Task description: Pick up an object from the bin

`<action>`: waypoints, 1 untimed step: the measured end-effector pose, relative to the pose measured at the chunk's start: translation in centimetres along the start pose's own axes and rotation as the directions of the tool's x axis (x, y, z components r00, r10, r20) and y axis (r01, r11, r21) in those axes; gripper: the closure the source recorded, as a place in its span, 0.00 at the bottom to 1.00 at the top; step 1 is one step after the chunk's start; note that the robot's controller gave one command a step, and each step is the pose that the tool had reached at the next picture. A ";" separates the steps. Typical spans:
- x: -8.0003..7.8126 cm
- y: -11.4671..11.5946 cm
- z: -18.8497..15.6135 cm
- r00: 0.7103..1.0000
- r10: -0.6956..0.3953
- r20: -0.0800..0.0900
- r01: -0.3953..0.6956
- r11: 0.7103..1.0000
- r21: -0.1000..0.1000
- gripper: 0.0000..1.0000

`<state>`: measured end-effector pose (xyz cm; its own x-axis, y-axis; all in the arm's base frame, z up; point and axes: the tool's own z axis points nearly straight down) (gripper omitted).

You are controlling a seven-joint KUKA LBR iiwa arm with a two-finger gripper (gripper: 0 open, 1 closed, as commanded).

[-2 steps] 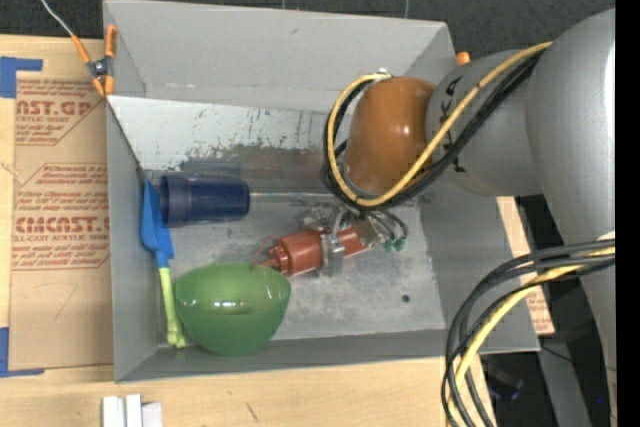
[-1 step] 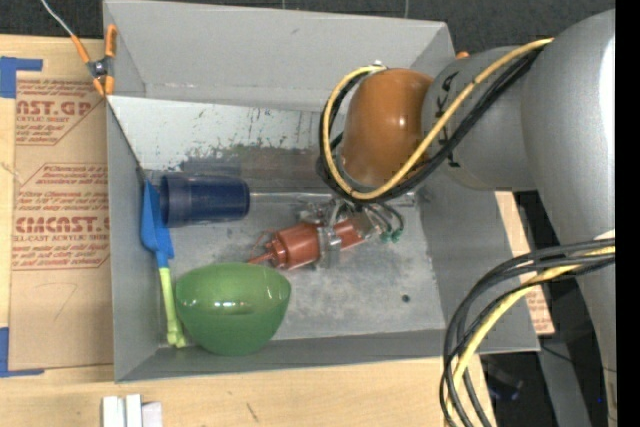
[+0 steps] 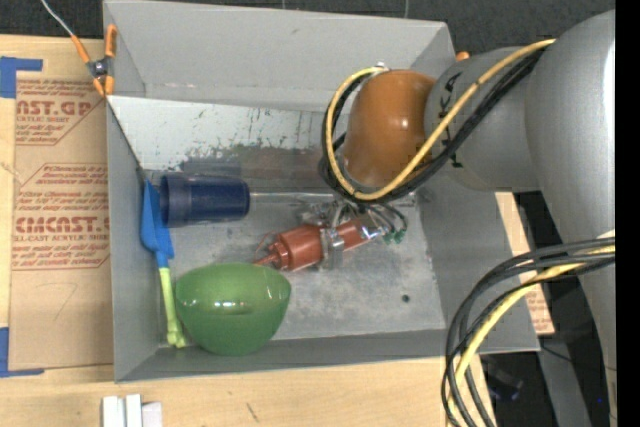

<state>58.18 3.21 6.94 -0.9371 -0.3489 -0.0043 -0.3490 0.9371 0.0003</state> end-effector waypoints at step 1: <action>0.1 1.3 -0.4 1.000 -0.015 0.003 0.015 1.000 0.000 1.00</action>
Offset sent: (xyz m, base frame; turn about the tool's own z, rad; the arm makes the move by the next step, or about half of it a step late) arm 0.0000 0.0000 0.0000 0.0000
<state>57.57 4.41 7.32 -0.9317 -0.3631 -0.0072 -0.3631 0.9318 0.0007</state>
